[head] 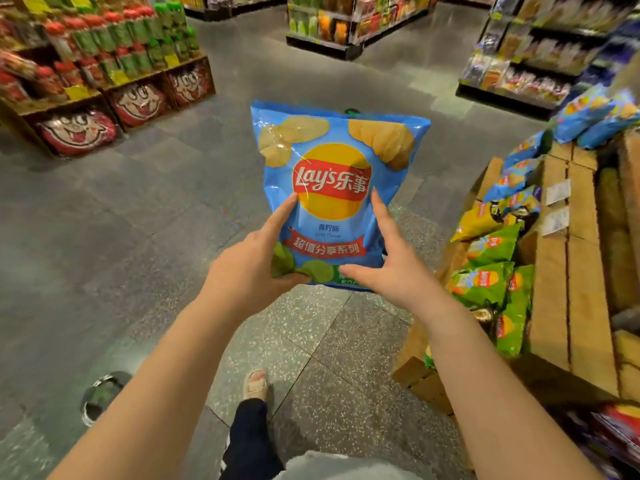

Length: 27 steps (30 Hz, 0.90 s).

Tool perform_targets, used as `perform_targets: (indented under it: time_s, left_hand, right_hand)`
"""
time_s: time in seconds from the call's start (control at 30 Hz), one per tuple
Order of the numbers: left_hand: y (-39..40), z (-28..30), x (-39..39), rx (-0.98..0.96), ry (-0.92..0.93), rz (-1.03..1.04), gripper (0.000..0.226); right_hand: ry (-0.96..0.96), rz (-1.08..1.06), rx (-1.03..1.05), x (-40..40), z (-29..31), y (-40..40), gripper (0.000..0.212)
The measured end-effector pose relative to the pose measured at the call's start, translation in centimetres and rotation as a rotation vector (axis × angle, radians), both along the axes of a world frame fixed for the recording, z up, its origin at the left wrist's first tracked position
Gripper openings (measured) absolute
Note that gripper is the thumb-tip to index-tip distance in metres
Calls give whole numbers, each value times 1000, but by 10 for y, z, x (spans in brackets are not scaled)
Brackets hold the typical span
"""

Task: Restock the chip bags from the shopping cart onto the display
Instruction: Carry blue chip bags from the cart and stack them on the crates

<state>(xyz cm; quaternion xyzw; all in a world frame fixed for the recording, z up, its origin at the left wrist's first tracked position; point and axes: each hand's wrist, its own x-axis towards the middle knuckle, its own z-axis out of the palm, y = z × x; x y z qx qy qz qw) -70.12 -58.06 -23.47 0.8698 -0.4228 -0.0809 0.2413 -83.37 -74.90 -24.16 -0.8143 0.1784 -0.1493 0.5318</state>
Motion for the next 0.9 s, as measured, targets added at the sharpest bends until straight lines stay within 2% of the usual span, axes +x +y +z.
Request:
perform_targets:
  time_s: [0.2, 0.4, 0.63, 0.9]
  left_hand:
    - [-73, -1, 134, -11, -19, -153, 106]
    - [-166, 20, 234, -5, -33, -365, 104]
    - [-302, 4, 302, -5, 4, -576, 105]
    - [-505, 4, 359, -23, -74, -700, 106]
  right_hand:
    - [-26, -144, -21, 113, -10, -51, 107]
    - [4, -357, -74, 185, 9, -110, 105]
    - [45, -524, -11, 229, 1, -209, 104]
    - [-8, -672, -91, 280, -5, -385, 105]
